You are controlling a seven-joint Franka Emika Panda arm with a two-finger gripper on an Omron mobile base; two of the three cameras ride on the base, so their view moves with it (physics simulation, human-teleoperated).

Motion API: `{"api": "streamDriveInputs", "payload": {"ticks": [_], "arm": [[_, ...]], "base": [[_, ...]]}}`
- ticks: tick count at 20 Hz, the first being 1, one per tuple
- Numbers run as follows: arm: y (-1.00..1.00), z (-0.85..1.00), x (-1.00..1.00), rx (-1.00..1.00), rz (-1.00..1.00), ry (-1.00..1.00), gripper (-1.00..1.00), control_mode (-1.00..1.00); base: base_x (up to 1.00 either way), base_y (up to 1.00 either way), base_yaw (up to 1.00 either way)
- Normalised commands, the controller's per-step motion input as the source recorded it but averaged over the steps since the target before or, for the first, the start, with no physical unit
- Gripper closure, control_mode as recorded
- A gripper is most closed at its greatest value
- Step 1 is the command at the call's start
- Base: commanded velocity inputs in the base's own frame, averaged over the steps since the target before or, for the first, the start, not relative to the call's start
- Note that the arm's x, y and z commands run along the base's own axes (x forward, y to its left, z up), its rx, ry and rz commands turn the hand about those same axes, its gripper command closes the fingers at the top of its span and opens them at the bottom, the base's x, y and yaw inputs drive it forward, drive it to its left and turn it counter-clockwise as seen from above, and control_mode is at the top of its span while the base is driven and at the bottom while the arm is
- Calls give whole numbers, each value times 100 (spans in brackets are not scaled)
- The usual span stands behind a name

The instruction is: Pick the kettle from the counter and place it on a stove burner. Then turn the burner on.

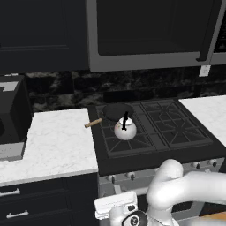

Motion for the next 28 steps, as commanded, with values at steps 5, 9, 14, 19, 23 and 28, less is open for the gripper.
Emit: {"api": "streamDriveInputs", "payload": {"ticks": [5, 9, 14, 19, 23, 28], "arm": [[6, -14, 58, 6, -5, -4, -100, -100], [-22, -3, 35, 1, 2, 0, -100, -100], [-47, -23, 17, 3, 9, -1, -100, -100], [-48, 0, 29, 15, 5, 0, -100, -100], [-46, 0, 23, 21, 6, 2, -100, -100], [-17, 0, 24, 20, 3, 2, -100, -100]], "base": [[0, 0, 0], [0, 0, 0], [0, 0, 0], [0, 0, 0], [0, 0, 0], [0, 0, 0]]}}
